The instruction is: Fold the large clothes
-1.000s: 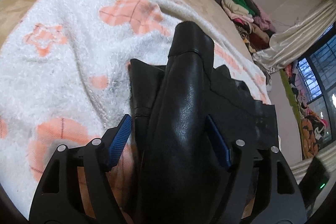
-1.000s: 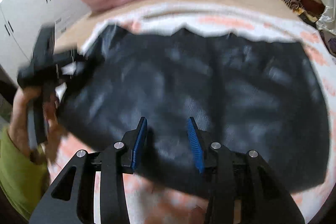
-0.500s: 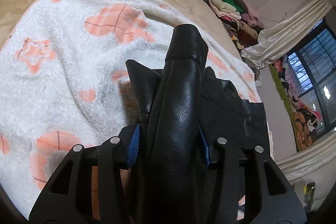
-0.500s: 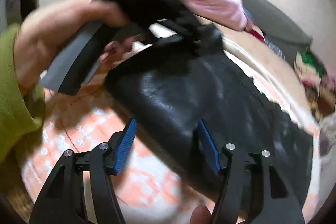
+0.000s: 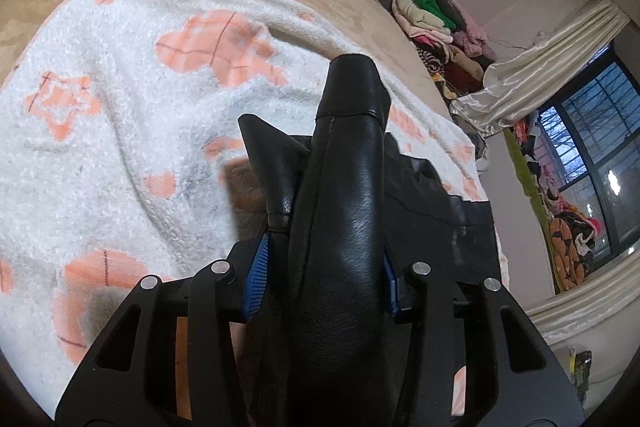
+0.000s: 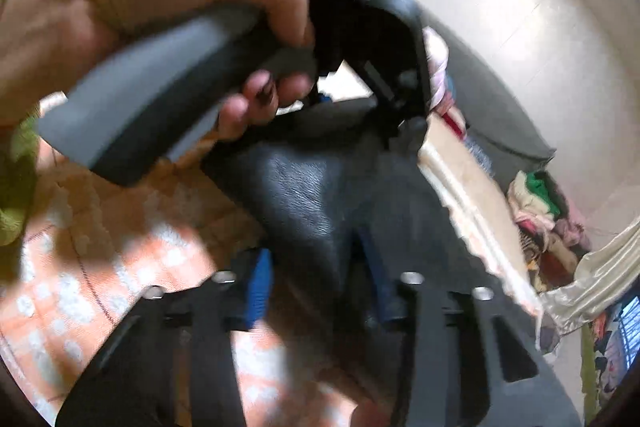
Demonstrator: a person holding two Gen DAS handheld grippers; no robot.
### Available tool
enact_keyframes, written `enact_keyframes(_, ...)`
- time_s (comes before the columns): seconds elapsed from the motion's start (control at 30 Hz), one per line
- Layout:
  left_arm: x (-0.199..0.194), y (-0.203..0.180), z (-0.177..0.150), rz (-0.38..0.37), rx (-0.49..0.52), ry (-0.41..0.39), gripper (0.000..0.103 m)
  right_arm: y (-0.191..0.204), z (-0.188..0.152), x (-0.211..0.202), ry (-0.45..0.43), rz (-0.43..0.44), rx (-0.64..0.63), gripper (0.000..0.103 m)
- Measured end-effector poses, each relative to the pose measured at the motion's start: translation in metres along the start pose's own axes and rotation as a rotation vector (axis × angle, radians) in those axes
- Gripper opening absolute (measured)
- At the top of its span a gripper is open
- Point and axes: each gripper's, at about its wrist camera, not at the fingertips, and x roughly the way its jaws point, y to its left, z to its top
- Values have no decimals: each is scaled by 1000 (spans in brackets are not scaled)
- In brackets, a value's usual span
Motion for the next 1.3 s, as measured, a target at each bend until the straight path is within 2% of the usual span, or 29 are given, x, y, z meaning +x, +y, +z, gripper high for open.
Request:
enact_keyframes(0.1,-9,-16,2,-6,27,-29,36,-20,0,-23,-42,-1,73,25)
enact_keyframes(0.3,-29,-64,1,-12,82,-83,36,-57,-9,-55,-119,2,198,22)
enact_keyframes(0.6,-17,-157,-7,-15,193,-105,39,-124,-44,-92,-160,-1,410,19)
enact_keyframes(0.97,26,-247,-24,5,308,-53,42,-180,-109,-117,-152,-3,655,17)
enact_keyframes(1.03,32,-254,-28,8,323,-45,43,-195,-122,-114,-149,-2,709,17)
enact_keyframes(1.3,66,-284,-42,12,361,7,43,-209,-163,-115,-99,39,883,17)
